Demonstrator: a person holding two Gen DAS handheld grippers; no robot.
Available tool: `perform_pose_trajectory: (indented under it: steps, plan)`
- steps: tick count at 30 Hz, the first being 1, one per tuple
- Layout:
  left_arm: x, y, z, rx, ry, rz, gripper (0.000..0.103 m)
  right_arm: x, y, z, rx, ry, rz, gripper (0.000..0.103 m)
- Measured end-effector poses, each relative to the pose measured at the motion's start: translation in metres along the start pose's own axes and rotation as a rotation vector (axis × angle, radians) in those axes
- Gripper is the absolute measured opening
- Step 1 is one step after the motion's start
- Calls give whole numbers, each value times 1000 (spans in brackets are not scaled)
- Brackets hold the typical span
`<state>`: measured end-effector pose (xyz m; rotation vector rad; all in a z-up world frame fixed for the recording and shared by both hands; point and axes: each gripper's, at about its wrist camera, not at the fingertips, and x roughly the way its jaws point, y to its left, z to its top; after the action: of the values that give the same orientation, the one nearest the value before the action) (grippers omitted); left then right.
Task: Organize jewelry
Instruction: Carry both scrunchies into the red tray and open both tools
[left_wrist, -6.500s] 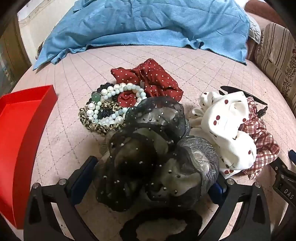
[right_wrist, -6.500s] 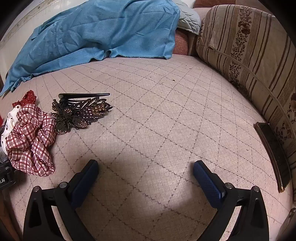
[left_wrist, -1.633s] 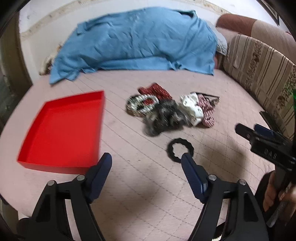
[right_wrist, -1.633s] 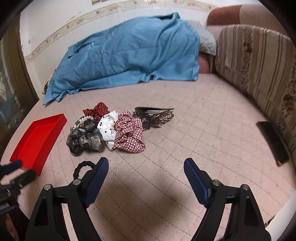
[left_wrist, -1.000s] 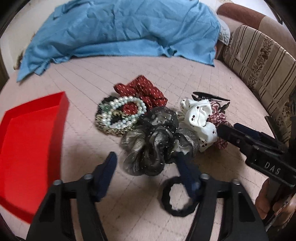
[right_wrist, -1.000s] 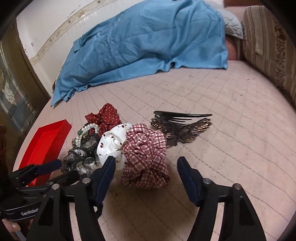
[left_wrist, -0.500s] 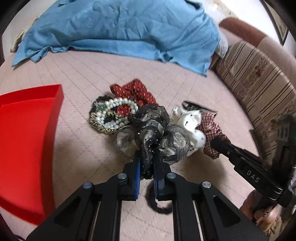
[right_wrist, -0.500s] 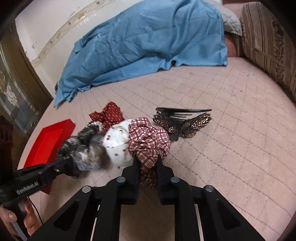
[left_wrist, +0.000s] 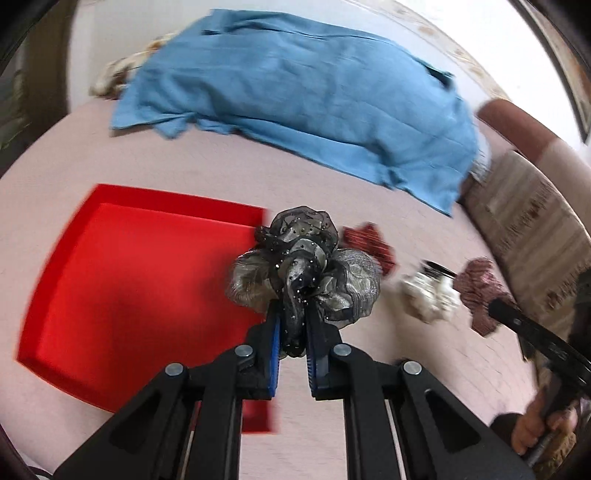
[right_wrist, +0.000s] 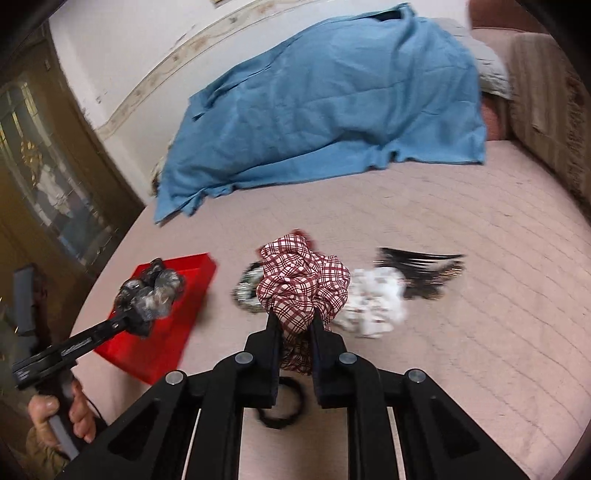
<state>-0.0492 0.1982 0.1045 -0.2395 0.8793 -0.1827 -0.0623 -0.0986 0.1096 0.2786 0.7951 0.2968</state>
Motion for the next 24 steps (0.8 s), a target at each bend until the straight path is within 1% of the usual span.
perform_pose_trajectory:
  steps: [2,5,8,10,14,16,21,24]
  plan:
    - [1,23,7,-19,-10,57,11,12,18,2,-26,25,26,15]
    - [9,57,21,-58,-7,122,11,38,50,6,-66,80,80,15]
    - [18,85,31,-94,4,171,11,66,81,10,-102,130,117,15]
    - [27,100,38,-118,13,193,11,85,98,12,-126,153,124,15]
    - [49,132,53,-165,43,218,11,126,129,20,-160,198,143,15]
    - [56,142,56,-183,54,222,11,144,143,23,-178,216,147,15]
    - [63,158,58,-203,48,211,11,193,173,29,-216,259,141,15]
    - [63,163,61,-220,47,182,12,218,186,27,-245,283,118,16]
